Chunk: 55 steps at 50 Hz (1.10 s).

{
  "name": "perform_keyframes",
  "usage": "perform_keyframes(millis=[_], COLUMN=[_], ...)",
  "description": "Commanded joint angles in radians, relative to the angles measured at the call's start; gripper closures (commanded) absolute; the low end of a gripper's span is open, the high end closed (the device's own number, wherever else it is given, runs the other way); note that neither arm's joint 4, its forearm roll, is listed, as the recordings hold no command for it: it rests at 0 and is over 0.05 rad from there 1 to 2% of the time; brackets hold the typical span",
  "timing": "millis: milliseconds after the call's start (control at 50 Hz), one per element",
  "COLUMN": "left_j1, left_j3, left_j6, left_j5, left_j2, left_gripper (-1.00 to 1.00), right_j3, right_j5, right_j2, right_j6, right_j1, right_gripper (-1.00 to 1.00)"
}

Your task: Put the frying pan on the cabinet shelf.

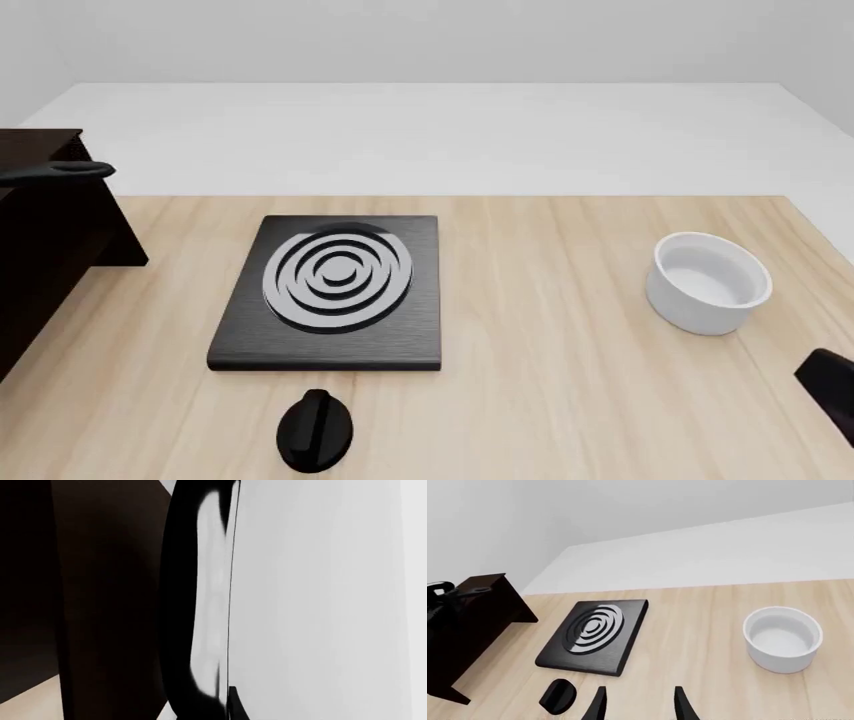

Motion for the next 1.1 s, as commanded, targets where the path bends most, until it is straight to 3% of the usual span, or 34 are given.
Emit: perform_keyframes(millis=[20, 80, 100, 500, 640, 760, 1100], left_j1=[0.021, 0.020, 0.020, 0.013, 0.009, -0.021, -0.027], left_j3=[-0.011, -0.011, -0.011, 0.009, 0.050, 0.083, 0.177], left_j6=[0.002, 0.001, 0.002, 0.014, 0.016, 0.064, 0.065], left_j5=[-0.023, -0.025, -0.023, -0.026, -0.048, -0.045, -0.065], left_j2=[0.033, 0.033, 0.032, 0.018, -0.003, -0.069, -0.157], left_gripper=[1.00, 1.00, -1.00, -1.00, -1.00, -1.00, -1.00], right_j3=[0.014, 0.018, 0.018, 0.034, 0.036, 0.040, 0.054], right_j5=[-0.006, -0.007, -0.007, -0.014, -0.011, -0.008, 0.009], right_j2=[-0.004, -0.006, -0.006, -0.008, -0.010, -0.013, -0.028], right_j6=[0.003, 0.005, 0.004, 0.006, 0.009, 0.011, 0.018], right_j1=[-0.002, -0.003, -0.003, -0.001, -0.001, -0.002, -0.035], right_gripper=[-1.00, -1.00, -1.00, -1.00, -1.00, -1.00, -1.00])
